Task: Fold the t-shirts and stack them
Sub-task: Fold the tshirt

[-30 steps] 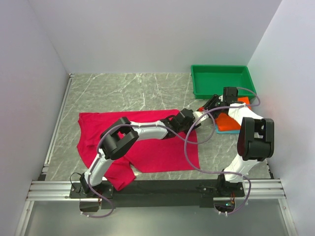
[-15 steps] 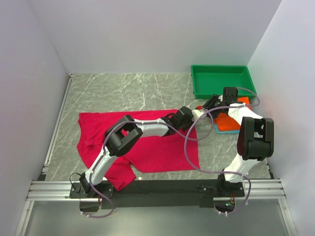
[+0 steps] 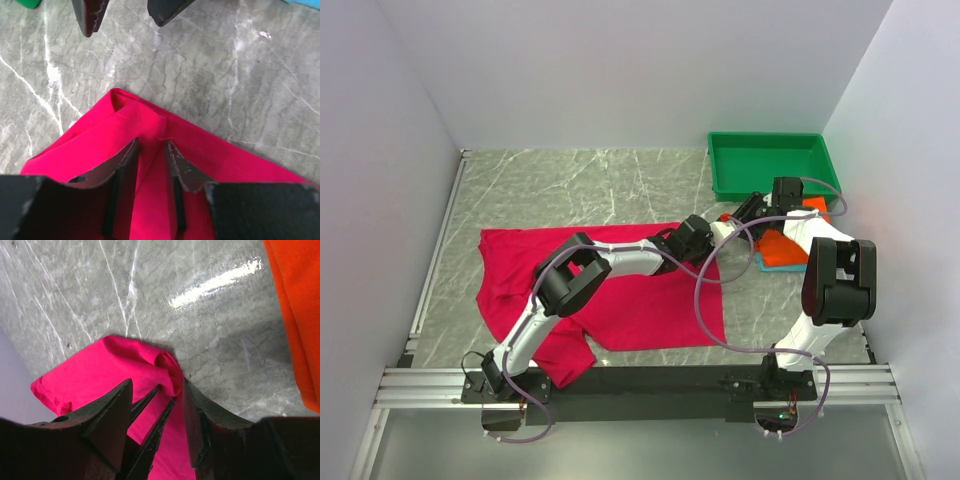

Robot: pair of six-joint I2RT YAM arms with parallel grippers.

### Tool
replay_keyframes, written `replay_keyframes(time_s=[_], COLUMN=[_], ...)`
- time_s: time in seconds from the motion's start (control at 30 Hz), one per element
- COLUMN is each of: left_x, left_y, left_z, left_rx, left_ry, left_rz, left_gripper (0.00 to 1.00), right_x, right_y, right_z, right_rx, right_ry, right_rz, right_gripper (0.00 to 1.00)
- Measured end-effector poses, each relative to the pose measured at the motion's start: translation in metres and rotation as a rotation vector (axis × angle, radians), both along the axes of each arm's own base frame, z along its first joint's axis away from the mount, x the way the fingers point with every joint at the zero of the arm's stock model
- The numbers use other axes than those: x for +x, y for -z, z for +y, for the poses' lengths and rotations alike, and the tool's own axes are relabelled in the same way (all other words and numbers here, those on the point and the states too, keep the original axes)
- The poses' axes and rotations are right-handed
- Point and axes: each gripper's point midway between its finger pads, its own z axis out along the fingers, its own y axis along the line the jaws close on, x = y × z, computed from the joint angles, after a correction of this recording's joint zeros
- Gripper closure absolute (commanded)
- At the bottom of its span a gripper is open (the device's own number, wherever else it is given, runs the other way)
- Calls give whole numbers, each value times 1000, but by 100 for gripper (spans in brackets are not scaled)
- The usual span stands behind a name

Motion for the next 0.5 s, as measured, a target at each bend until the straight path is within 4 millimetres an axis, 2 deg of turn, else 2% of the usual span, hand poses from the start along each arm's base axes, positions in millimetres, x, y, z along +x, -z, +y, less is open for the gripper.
replay_keyframes(time_s=[0.1, 0.17, 0.3, 0.5], left_x=[-1, -1, 1, 3], left_y=[0, 1, 2, 3], left_z=[0, 0, -1, 0], left_rx=[-6, -8, -11, -18], left_ry=[-1, -5, -7, -9], left_rz=[8, 14, 22, 30], left_gripper=[75, 86, 99, 99], right_x=[0, 1, 1, 3], right_y=[0, -1, -1, -2], right_z=[0, 1, 1, 2], right_rx=[2, 3, 5, 9], right_ry=[-2, -3, -4, -8], right_rz=[-2, -6, -7, -16], right_gripper=[48, 48, 48, 48])
